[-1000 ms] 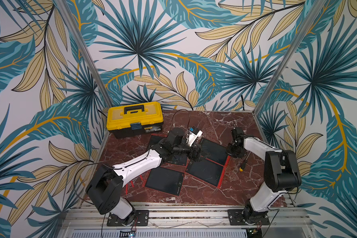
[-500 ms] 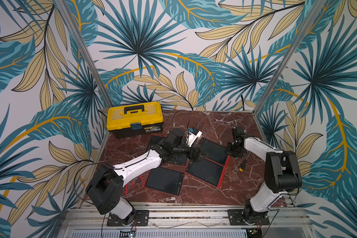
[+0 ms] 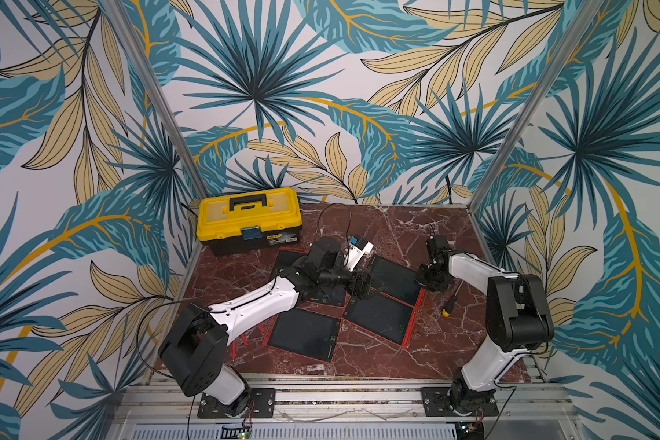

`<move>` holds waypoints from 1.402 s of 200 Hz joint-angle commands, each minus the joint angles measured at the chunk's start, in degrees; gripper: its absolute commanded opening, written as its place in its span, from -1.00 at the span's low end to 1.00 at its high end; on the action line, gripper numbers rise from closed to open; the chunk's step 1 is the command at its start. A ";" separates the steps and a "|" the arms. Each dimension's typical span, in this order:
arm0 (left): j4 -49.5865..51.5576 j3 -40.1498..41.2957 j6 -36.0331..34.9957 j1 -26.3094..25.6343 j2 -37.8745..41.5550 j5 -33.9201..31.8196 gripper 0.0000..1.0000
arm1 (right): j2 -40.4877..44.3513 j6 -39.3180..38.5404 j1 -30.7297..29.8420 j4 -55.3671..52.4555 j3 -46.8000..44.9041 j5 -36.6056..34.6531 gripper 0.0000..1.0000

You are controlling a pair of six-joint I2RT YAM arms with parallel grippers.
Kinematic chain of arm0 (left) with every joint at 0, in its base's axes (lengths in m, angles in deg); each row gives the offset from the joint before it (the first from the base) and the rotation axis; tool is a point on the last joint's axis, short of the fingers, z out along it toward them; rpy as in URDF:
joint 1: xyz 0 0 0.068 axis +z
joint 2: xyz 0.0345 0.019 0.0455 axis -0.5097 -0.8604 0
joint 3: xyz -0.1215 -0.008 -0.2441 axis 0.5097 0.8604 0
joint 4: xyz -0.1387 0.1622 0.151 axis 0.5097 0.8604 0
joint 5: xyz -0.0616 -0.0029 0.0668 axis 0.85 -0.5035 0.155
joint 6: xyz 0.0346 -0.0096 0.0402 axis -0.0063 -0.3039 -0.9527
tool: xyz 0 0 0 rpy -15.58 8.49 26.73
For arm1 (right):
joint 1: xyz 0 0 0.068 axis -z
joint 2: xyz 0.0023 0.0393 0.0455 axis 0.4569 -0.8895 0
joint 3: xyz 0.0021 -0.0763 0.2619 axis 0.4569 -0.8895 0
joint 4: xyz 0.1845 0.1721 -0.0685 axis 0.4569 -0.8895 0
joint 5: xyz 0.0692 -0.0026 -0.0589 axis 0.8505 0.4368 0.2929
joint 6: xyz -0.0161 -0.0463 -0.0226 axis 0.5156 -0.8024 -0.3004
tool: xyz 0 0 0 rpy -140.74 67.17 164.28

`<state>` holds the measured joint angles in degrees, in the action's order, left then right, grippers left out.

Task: Place the stylus back onto the writing tablet
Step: Place the stylus on the writing tablet.

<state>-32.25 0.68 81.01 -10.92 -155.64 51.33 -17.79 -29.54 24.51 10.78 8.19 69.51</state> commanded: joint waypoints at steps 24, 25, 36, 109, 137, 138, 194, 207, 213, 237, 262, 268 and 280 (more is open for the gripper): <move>-1.00 1.12 -0.06 0.29 0.56 -0.13 0.99 | -1.51 0.89 -0.75 -0.53 -1.70 -1.69 -1.00; -0.96 1.12 -0.04 0.32 0.56 -0.13 0.99 | -1.55 0.90 -0.75 -0.55 -1.62 -1.73 -1.00; -0.97 1.12 -0.04 0.31 0.62 -0.13 0.99 | -1.60 0.76 -0.83 -0.62 -1.55 -1.93 -1.00; -0.87 1.11 -0.11 0.43 0.81 -0.04 0.99 | -2.29 1.59 -2.06 -0.46 -1.03 -1.45 -1.00; -0.96 1.38 -0.28 0.38 1.08 -0.05 0.99 | -2.55 2.26 -2.51 -0.65 -0.90 -2.16 -1.00; -0.89 1.38 -0.23 0.41 1.04 -0.05 0.99 | -2.56 2.24 -2.51 -0.65 -0.87 -2.15 -1.00; -0.86 1.38 -0.21 0.43 1.11 0.09 0.99 | -3.27 3.45 -3.90 -2.26 0.15 -5.14 -1.00; -0.91 1.43 -0.24 0.51 1.26 0.01 0.99 | -3.52 3.58 -4.17 -2.65 0.50 -5.72 -1.00; -0.93 1.38 -0.21 0.46 1.26 0.02 0.99 | -3.66 3.62 -4.37 -2.88 0.63 -5.94 -1.00; -0.91 1.26 -0.18 0.51 1.17 0.09 0.99 | -4.05 4.03 -4.89 -3.54 1.24 -6.97 -1.00; -0.86 1.12 -0.11 0.50 1.08 0.23 0.99 | -4.32 4.45 -5.28 -4.03 1.68 -7.62 -1.00; -0.88 1.18 -0.16 0.43 1.08 0.22 0.99 | -4.41 4.57 -5.37 -4.03 1.70 -7.65 -1.00; -0.84 1.12 -0.11 0.48 1.08 0.31 0.99 | -4.41 4.65 -5.45 -4.24 1.68 -7.82 -1.00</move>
<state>-32.25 0.68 81.04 -10.83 -155.64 51.36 -19.78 -26.11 19.68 8.46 10.40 61.40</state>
